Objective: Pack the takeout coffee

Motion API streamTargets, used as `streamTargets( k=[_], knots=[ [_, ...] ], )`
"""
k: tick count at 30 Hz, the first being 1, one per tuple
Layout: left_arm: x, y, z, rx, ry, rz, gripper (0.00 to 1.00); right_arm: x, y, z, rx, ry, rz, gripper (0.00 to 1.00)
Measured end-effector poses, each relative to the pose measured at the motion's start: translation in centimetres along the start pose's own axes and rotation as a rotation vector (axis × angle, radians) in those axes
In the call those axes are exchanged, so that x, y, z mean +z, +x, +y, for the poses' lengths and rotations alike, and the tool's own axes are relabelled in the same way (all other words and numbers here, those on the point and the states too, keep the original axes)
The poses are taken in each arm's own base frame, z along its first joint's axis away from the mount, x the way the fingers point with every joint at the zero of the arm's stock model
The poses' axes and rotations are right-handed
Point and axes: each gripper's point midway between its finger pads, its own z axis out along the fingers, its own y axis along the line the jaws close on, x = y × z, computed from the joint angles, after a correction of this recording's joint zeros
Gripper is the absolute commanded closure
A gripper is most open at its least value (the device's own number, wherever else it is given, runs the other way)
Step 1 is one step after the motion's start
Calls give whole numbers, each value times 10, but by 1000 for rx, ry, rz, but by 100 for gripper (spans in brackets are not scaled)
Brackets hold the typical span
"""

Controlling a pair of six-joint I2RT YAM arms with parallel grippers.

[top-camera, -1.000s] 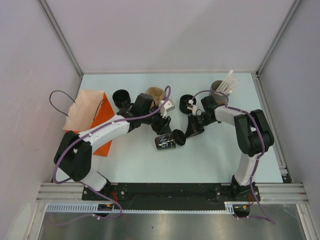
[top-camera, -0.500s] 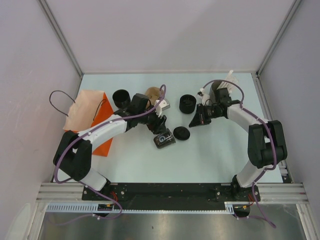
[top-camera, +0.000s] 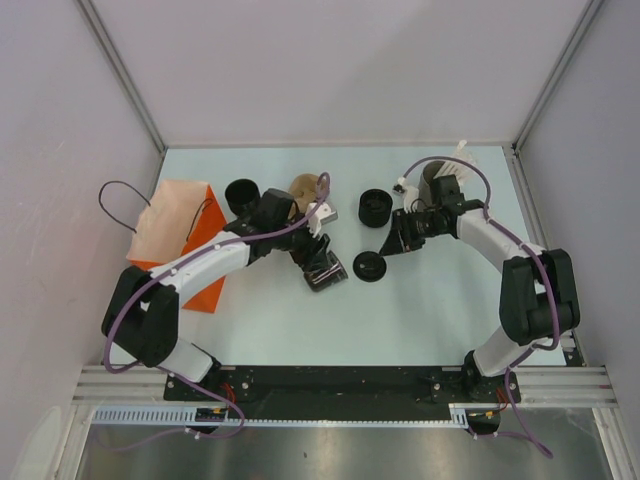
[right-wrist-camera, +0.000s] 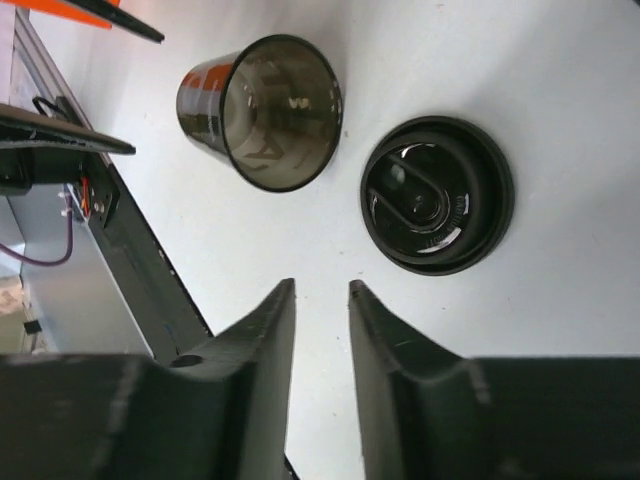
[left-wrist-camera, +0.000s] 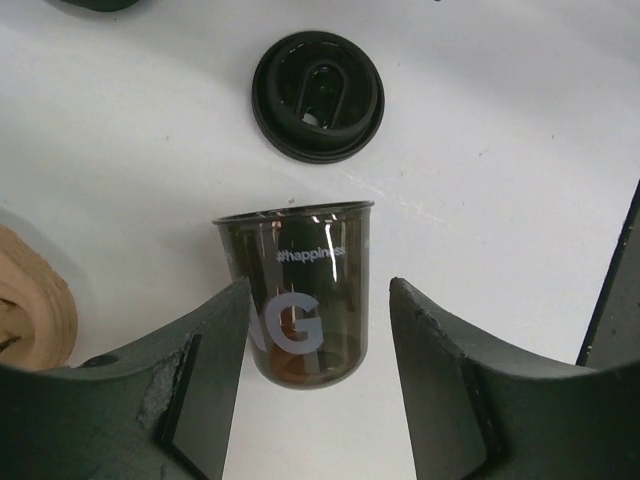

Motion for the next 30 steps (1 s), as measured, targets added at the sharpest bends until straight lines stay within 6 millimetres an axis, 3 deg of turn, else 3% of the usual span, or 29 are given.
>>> streamTargets(
  k=[6, 11, 20, 26, 30],
  knots=[
    [-11, 18, 5, -26, -13, 19, 37, 8, -16, 24, -93, -79, 11, 51],
    [-12, 39, 7, -54, -15, 58, 37, 33, -36, 39, -149, -156, 34, 48],
    [-15, 52, 10, -88, -17, 76, 37, 86, -14, 64, -184, -256, 164, 46],
    [-16, 52, 11, -86, -13, 71, 37, 101, -7, 56, -171, -249, 192, 49],
    [-16, 51, 10, -85, -6, 68, 37, 108, -8, 50, -166, -243, 186, 62]
  ],
)
